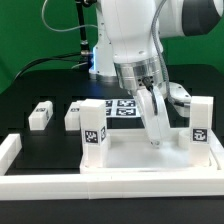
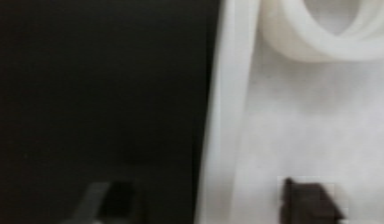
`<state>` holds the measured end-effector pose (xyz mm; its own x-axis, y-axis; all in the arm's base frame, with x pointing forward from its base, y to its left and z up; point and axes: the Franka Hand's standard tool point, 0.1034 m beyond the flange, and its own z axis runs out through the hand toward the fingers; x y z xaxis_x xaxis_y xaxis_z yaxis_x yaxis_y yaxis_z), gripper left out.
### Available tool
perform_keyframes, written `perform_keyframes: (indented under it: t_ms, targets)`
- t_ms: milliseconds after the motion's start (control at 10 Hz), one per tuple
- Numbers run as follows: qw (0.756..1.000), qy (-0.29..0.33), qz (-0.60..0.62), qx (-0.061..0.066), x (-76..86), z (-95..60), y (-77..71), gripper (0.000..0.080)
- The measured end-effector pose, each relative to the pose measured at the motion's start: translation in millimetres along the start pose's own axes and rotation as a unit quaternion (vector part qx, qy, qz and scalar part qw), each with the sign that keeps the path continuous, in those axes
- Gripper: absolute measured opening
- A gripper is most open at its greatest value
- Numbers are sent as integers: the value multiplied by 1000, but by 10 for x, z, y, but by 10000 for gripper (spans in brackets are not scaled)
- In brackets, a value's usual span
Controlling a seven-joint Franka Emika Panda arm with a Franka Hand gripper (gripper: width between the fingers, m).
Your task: Assemble desk
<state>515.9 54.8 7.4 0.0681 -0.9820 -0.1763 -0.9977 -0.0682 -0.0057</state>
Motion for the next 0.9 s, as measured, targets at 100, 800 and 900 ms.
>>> perform_keyframes:
  t_ms: [100, 800, 900]
  targets:
    - [1000, 0, 0, 0, 0, 1, 1, 267]
    - [1000, 1, 3, 1, 16, 0, 5, 66]
    - [1000, 1, 3, 1, 16, 0, 5, 66]
